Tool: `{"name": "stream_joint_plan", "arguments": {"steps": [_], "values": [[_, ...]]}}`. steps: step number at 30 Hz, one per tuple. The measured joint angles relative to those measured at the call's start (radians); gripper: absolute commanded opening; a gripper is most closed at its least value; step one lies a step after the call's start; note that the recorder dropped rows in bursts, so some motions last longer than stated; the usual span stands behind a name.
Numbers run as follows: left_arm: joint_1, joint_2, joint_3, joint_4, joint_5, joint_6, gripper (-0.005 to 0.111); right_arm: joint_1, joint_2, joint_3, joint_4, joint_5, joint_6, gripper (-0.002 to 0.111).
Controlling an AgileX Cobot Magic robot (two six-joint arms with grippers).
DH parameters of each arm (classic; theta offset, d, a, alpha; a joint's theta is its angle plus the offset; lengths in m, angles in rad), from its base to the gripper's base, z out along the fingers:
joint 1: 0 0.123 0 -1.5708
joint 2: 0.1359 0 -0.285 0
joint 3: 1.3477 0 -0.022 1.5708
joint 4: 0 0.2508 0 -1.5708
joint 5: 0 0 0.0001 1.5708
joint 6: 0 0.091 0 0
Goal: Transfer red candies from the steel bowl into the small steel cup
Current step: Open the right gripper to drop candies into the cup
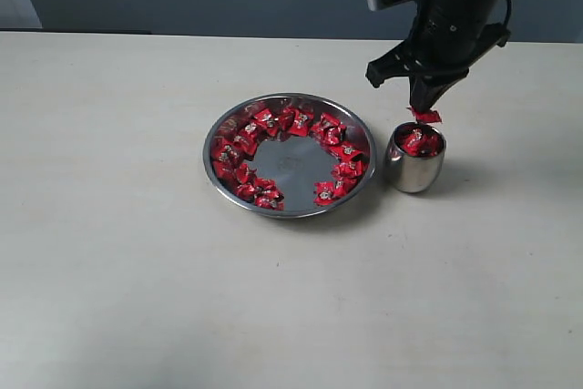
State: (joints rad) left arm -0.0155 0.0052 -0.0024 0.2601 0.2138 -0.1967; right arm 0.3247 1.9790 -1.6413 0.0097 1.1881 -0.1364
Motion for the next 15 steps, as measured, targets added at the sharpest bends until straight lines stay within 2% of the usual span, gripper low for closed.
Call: {"name": "stream_joint_plan", "arguments": {"steps": [15], "values": [[0.000, 0.000, 0.000, 0.000, 0.000, 0.000, 0.000, 0.000, 0.021, 0.065, -0.003, -0.037, -0.020, 0.001]]}}
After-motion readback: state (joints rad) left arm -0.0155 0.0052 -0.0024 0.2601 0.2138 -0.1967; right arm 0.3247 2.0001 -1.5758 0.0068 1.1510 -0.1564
